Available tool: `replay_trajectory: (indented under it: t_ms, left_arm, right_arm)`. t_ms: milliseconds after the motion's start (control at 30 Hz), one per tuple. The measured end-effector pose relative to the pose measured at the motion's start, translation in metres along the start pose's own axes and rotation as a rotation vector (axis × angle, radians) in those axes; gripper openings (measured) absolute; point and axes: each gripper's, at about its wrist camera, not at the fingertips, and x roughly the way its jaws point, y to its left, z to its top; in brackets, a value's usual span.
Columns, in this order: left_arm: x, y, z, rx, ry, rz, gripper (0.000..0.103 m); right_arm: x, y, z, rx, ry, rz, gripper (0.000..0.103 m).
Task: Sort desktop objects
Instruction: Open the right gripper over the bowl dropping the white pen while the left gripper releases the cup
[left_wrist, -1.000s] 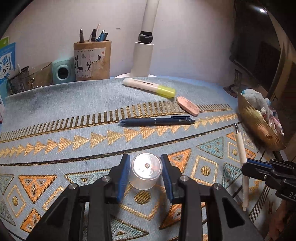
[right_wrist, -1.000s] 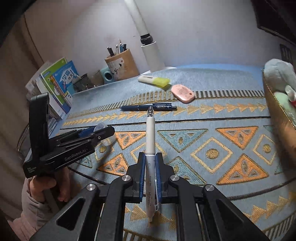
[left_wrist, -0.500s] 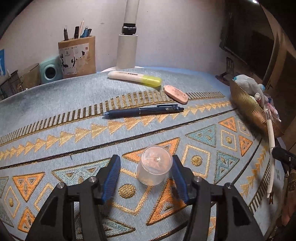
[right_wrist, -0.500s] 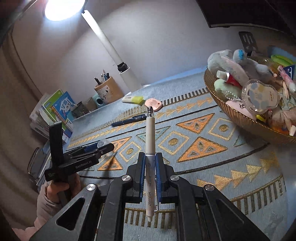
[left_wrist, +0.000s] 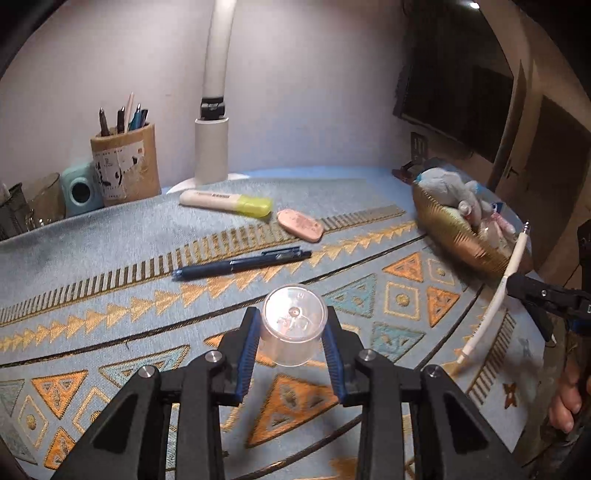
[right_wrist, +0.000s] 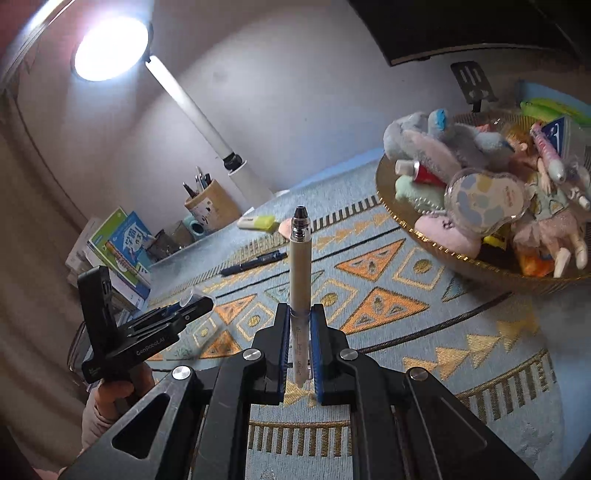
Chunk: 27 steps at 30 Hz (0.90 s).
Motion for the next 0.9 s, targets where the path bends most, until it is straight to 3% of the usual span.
replay_trajectory:
  t_ms: [300, 500, 700, 900]
  left_arm:
    - [-0.02, -0.072, 0.036, 0.095, -0.092, -0.081, 0.03]
    - [-0.018, -0.111, 0.075, 0.071, -0.159, -0.137, 0.03]
    - [0.008, -0.163, 0.115, 0.111, -0.172, -0.233, 0.03]
    - [0.055, -0.216, 0.126, 0.158, -0.123, -0.316, 0.03]
  right_arm:
    - [-0.049, -0.029, 0.011, 0.034, -0.113, 0.008, 0.012]
    - [-0.089, -0.053, 0.033, 0.051, -0.222, -0.031, 0.012]
    - [-0.104, -0.077, 0.059, 0.029, -0.271, -0.109, 0.012]
    - [-0.096, -0.101, 0.074, 0.041, -0.263, -0.149, 0.015]
